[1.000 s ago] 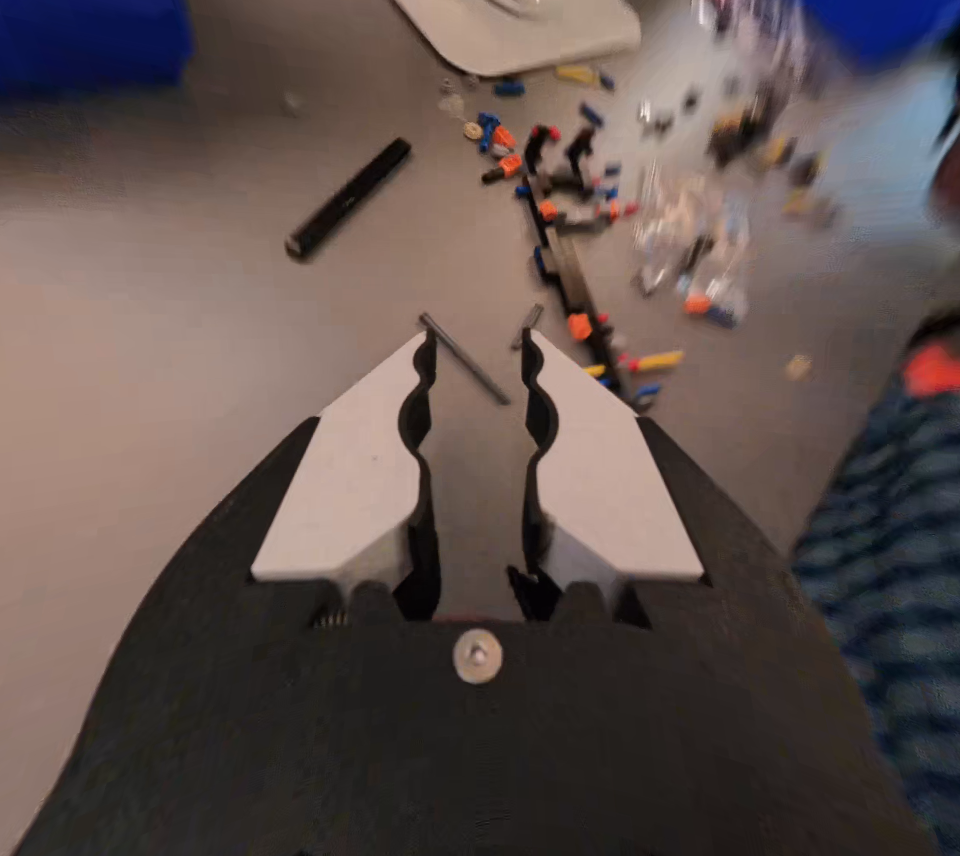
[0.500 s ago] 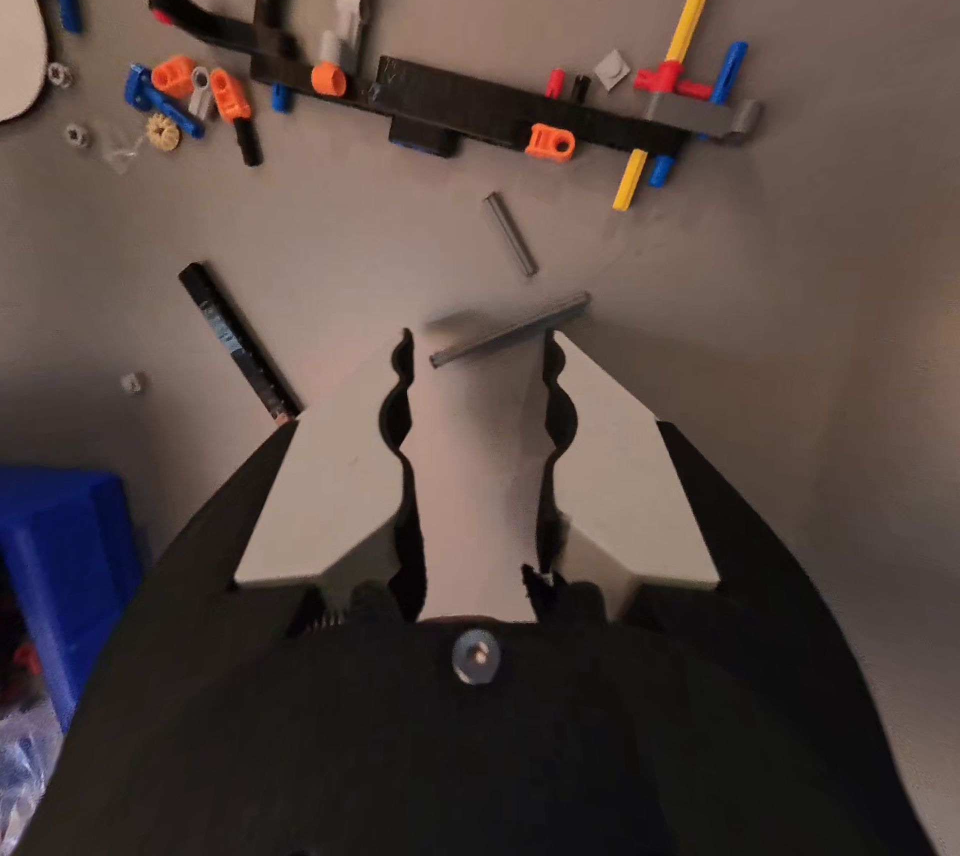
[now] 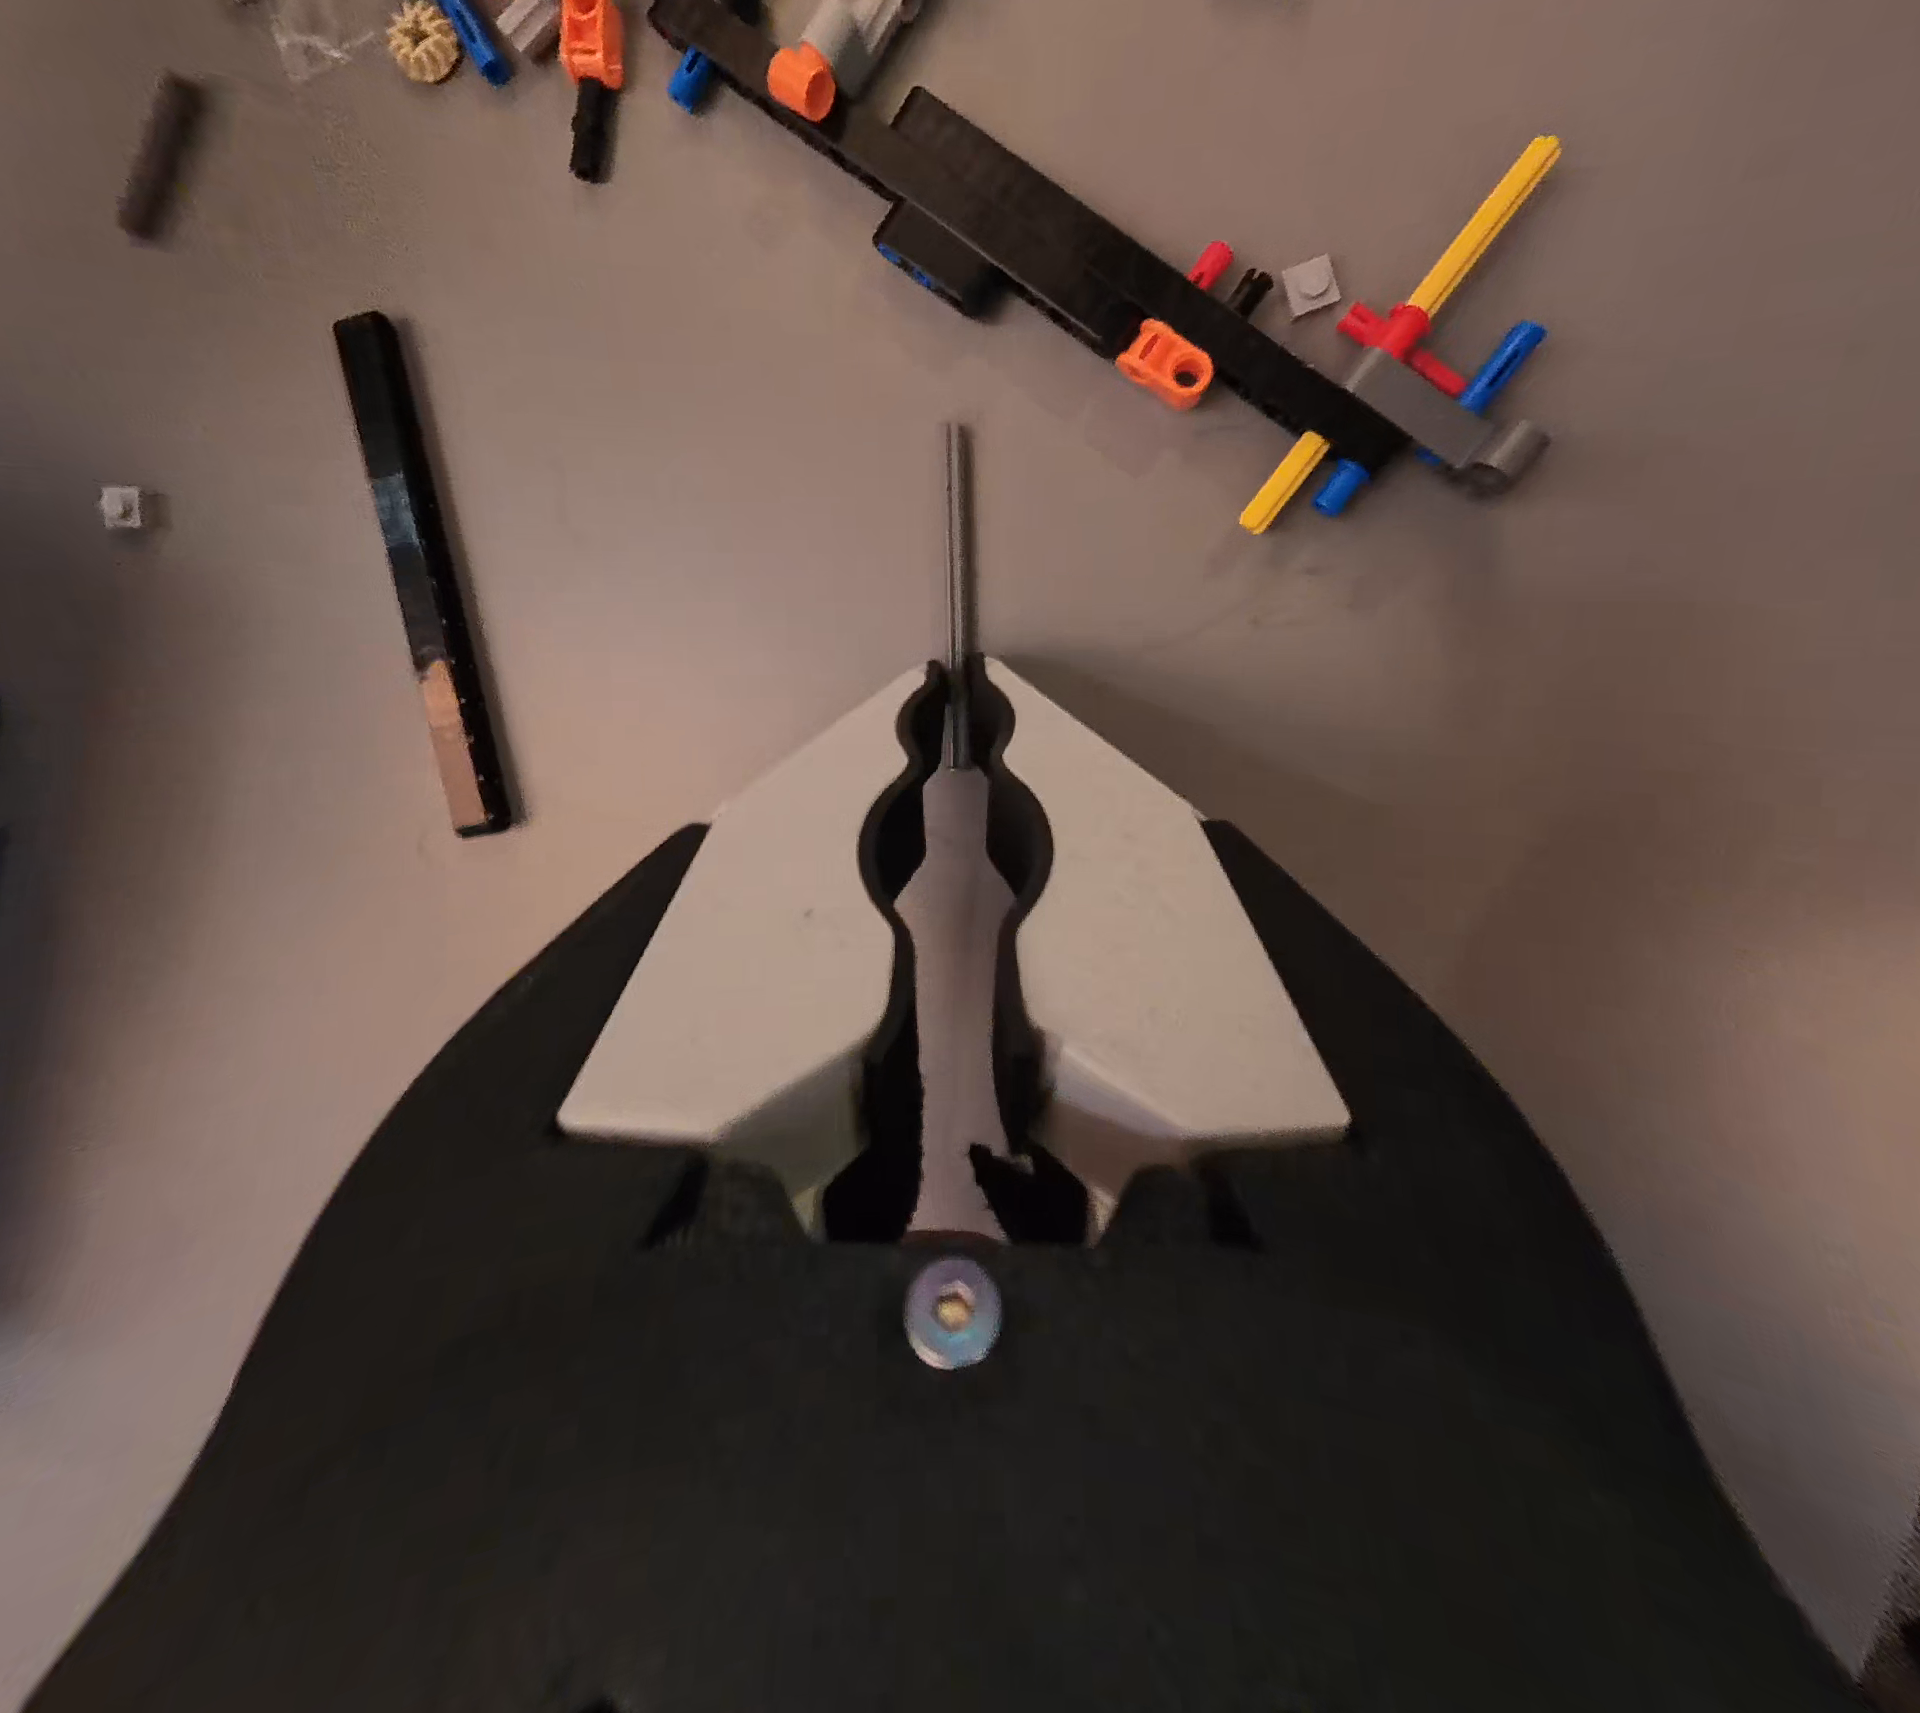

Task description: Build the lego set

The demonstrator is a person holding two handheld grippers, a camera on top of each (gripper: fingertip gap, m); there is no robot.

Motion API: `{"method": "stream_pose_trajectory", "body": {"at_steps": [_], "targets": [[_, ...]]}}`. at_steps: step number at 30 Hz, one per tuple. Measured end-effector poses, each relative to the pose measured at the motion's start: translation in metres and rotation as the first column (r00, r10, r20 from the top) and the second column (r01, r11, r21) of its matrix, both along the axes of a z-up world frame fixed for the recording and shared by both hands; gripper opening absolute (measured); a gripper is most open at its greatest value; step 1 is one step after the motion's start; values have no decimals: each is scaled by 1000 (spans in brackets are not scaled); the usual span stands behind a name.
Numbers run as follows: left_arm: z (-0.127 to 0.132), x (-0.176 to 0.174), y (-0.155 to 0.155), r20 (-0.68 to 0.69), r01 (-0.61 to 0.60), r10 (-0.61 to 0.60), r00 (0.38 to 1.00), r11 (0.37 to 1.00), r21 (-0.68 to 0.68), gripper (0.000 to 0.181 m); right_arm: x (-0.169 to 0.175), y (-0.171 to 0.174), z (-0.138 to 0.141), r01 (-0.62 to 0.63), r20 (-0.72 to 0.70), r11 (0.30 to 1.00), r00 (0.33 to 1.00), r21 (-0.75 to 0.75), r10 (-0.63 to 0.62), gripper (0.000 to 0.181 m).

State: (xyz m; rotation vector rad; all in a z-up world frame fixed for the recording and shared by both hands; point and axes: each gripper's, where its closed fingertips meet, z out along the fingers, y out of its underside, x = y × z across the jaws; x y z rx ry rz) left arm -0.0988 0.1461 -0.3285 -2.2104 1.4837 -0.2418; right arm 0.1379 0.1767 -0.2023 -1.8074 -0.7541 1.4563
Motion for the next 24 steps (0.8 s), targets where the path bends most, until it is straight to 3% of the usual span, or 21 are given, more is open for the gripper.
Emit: {"method": "stream_pose_trajectory", "body": {"at_steps": [6,11,15,18,20,21,24], "targets": [[21,-3,22,42,-38,35,999,996,76,24,-4,1,0,-6,0,1000,1000,6,6,1],[43,-8,72,31,-114,111,993,977,179,41,1,3,0,9,-3,1000,1000,7,-9,1],[53,-1,116,102,-211,193,976,953,217,46,2,4,0,7,-8,1000,1000,7,-7,1],[53,9,151,148,-292,264,953,931,221,79,3,4,1,3,-16,1000,1000,3,-3,1],[44,22,169,186,-325,294,938,931,167,110,3,3,2,-2,-23,1000,1000,3,2,1],[40,27,177,187,-332,303,934,932,148,128,4,3,3,-5,-26,1000,1000,6,5,1],[32,44,198,192,-318,296,936,943,96,156,7,1,7,-9,-35,1000,999,12,9,1]]}}
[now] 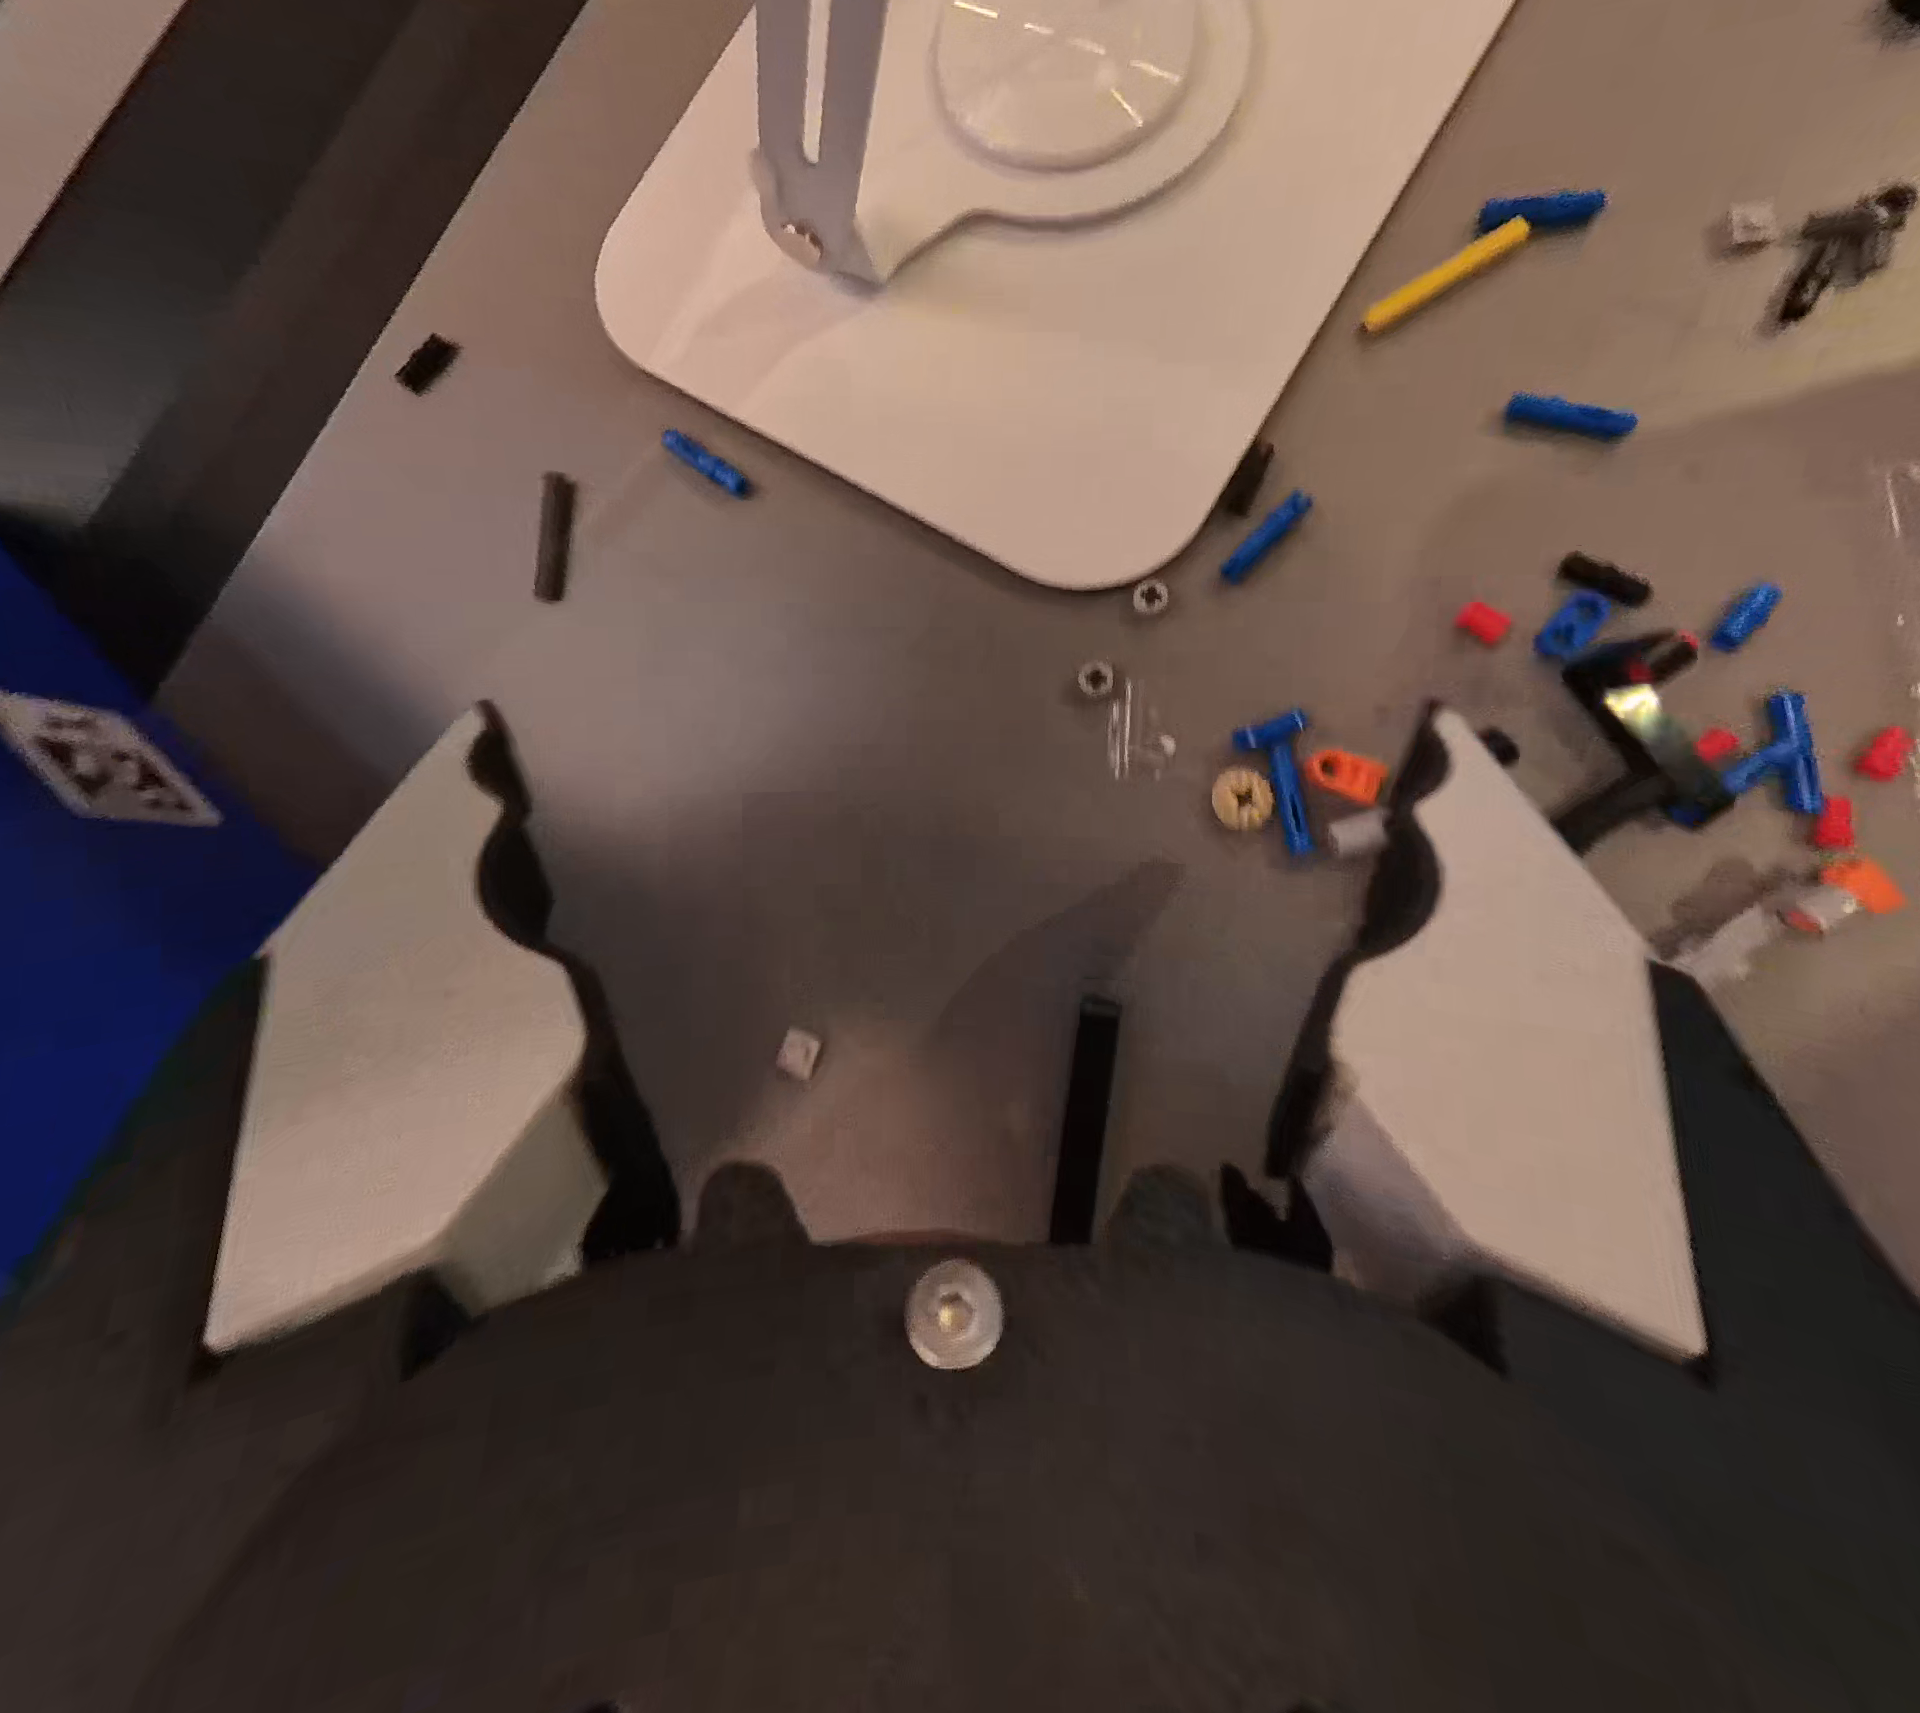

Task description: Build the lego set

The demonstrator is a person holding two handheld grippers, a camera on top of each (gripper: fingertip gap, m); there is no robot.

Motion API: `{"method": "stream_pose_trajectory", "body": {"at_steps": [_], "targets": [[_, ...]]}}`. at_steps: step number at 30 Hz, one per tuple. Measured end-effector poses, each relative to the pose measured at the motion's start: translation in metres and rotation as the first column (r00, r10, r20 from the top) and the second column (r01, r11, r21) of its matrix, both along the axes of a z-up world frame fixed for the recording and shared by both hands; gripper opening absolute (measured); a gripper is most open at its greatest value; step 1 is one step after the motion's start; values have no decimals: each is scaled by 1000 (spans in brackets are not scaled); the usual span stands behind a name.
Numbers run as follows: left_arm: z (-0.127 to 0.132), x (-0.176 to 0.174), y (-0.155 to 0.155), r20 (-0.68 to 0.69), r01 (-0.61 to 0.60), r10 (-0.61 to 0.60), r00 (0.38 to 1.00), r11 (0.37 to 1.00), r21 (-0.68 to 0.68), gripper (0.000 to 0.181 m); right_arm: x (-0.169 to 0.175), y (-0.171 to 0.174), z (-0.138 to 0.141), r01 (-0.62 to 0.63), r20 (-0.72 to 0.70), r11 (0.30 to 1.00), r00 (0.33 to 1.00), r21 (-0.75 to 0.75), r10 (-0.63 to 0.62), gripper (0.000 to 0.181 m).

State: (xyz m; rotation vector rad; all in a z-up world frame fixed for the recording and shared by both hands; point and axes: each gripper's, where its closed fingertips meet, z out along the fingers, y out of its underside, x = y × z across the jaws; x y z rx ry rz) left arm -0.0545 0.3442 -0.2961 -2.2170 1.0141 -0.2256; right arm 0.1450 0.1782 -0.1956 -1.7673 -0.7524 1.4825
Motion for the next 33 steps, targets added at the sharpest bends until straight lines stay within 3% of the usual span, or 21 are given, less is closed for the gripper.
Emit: {"method": "stream_pose_trajectory", "body": {"at_steps": [4,7,12,14,17,19,22,25,27,33], "targets": [[-5,17,18,4,60,-60,998,998,-27,157,5,-1,3,-4,-13,1000,1000,0,4,1],[-2,18,31,7,73,-73,997,997,29,157,7,-2,5,-10,-22,1000,1000,4,10,1],[-3,15,26,-31,108,-105,994,990,93,149,7,-6,8,-24,-30,1000,999,11,24,1],[-3,11,22,-37,88,-85,996,992,91,150,7,-6,9,-26,-35,1000,999,8,27,1],[1,7,13,15,53,-54,998,995,89,136,8,-6,10,-24,-37,1000,999,8,25,1],[-5,-2,9,29,-3,1,1000,998,55,140,7,-6,10,-24,-41,1000,999,6,24,1],[-8,-11,15,91,-106,103,991,994,32,157,5,-7,10,-32,-41,999,999,2,32,1],[-1,-6,23,249,-195,199,948,980,-43,158,2,-10,11,-40,-42,999,998,3,40,1],[6,1,29,330,-199,202,922,979,-41,157,1,-11,12,-41,-42,999,998,7,41,1],[8,-3,51,397,-263,238,886,965,9,152,2,-12,14,-43,-48,999,998,10,43,1]]}}
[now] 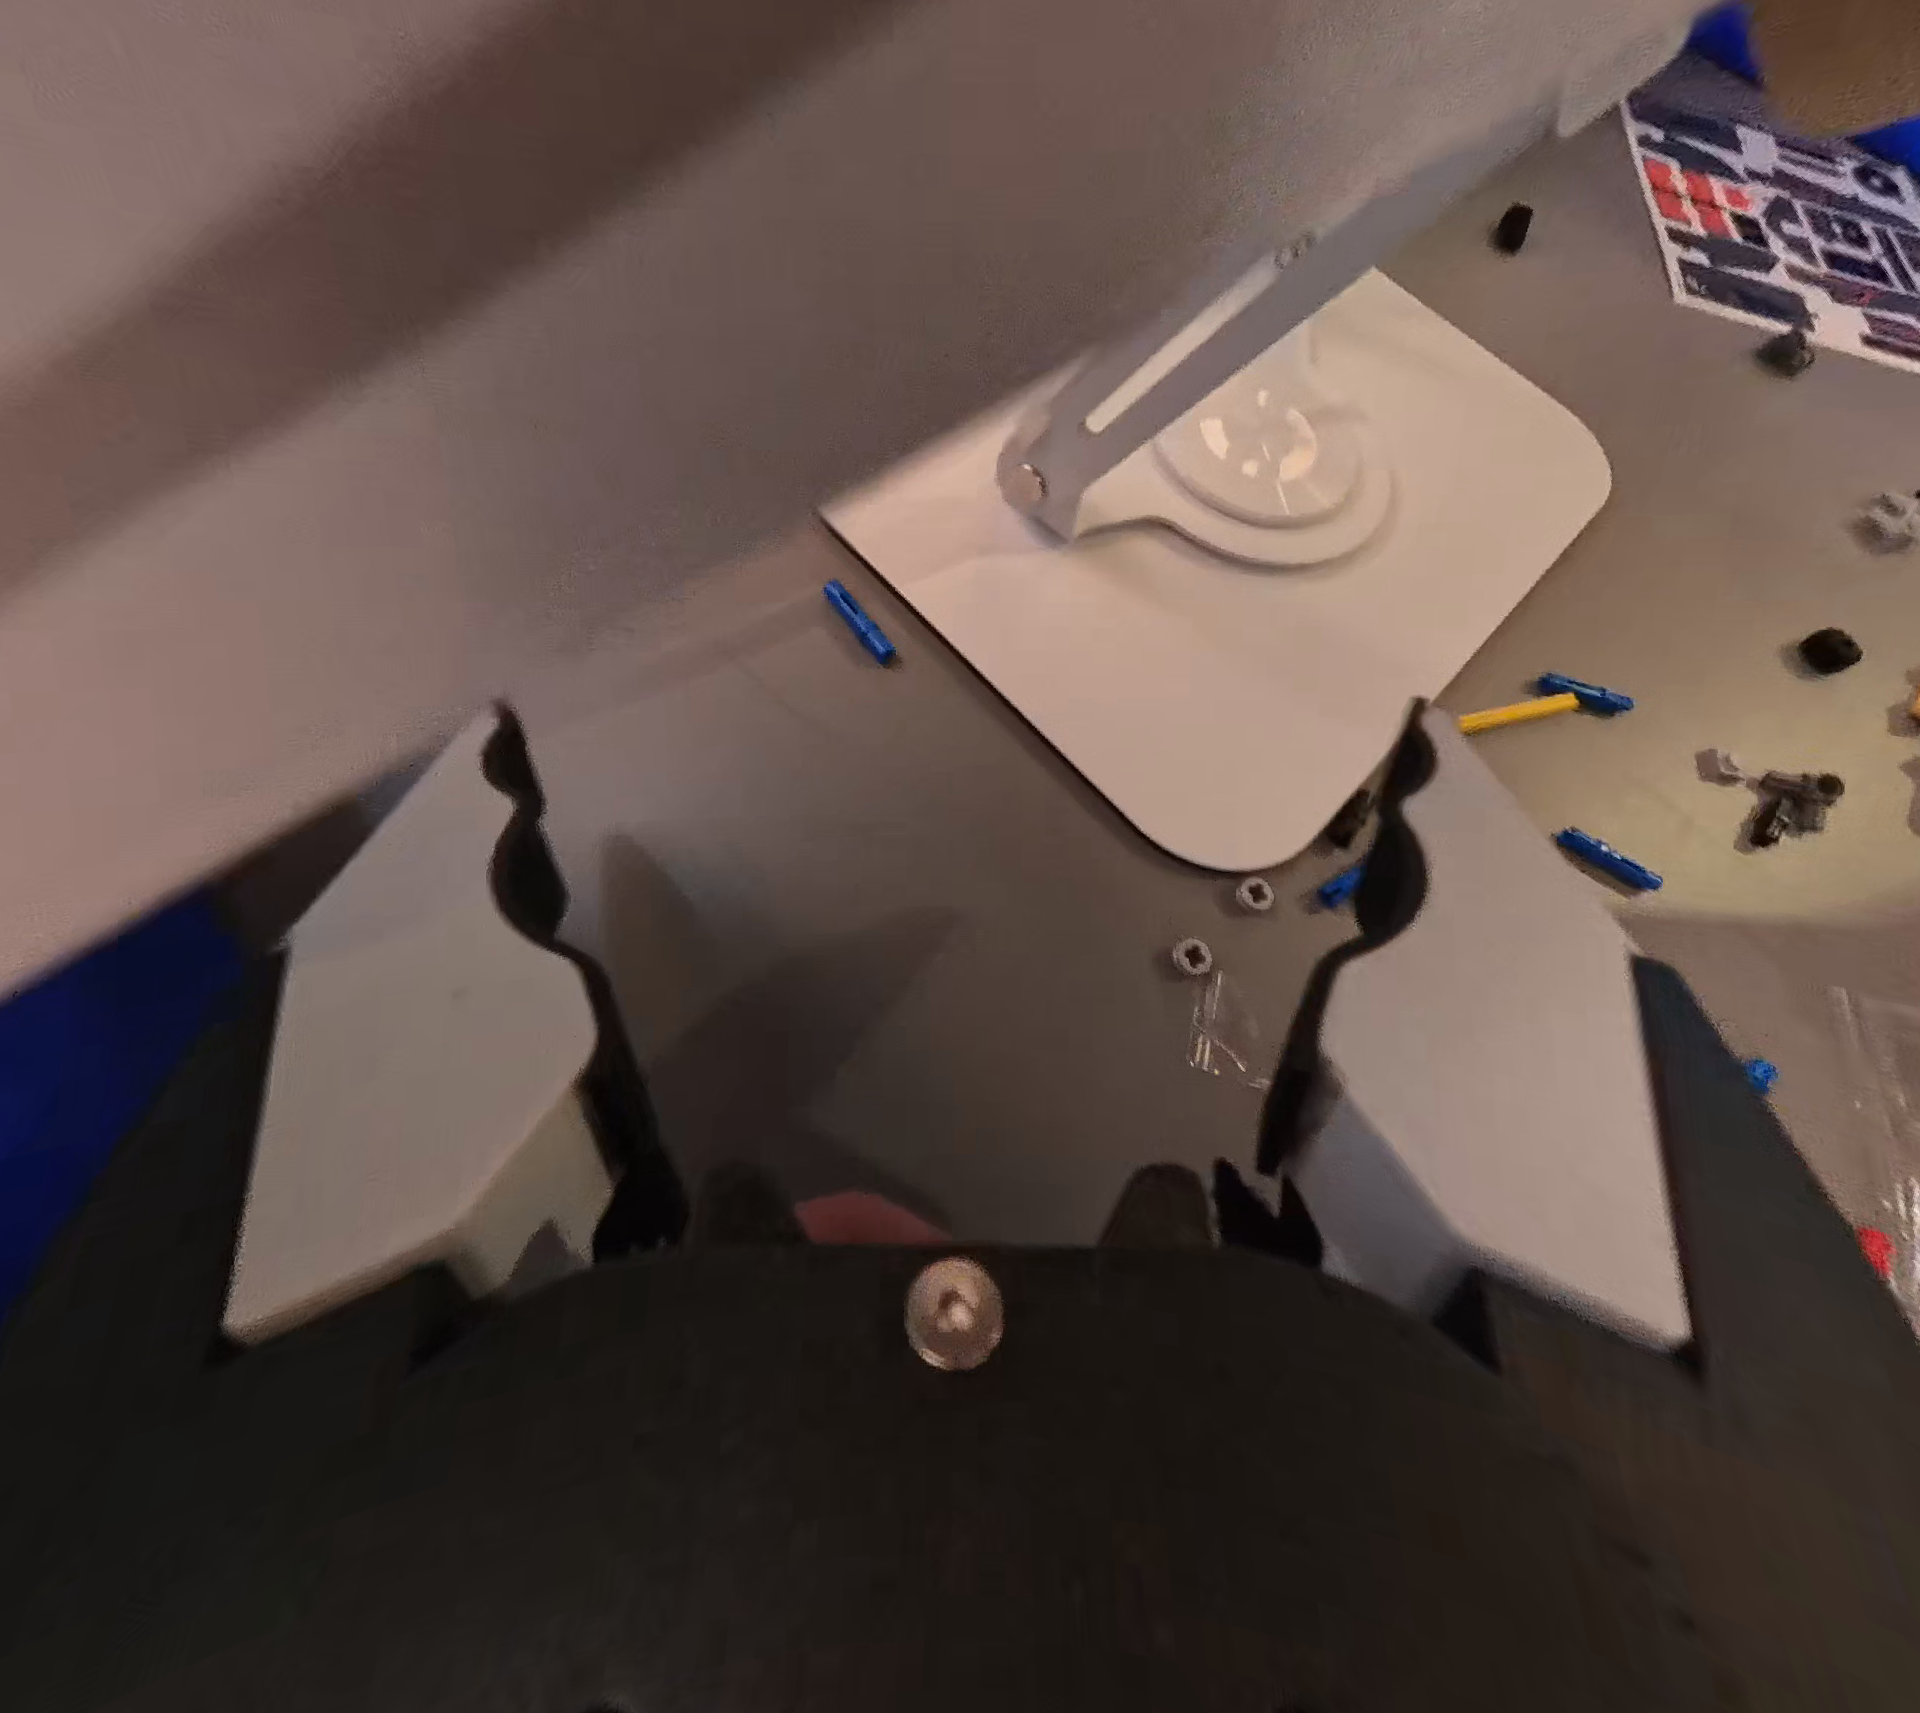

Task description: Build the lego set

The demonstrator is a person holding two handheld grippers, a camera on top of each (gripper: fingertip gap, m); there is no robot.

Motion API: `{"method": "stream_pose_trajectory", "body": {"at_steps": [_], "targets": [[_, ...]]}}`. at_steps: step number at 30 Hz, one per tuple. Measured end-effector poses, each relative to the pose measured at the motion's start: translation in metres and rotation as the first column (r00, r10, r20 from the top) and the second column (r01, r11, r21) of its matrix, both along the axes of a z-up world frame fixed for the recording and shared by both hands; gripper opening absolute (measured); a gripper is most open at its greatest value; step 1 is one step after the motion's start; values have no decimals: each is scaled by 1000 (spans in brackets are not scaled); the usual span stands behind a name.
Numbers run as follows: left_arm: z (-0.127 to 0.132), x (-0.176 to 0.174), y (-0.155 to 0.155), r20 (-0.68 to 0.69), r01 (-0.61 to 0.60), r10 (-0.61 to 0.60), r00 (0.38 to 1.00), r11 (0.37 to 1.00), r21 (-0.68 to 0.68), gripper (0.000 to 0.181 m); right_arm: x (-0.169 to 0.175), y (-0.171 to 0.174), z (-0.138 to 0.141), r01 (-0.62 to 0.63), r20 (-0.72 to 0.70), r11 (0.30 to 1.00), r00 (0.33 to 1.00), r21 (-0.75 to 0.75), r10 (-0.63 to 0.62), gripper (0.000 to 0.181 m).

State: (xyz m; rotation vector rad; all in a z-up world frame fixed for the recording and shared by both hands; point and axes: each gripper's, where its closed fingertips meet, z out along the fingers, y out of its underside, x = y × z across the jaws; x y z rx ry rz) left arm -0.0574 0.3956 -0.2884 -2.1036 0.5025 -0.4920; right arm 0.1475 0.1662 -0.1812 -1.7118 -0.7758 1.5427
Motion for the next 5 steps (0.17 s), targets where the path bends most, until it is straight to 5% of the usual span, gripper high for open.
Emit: {"method": "stream_pose_trajectory", "body": {"at_steps": [5], "targets": [[-2,-23,15,-42,-138,139,989,990,21,96,0,0,1,-3,-7,1000,1000,-3,3,2]]}}
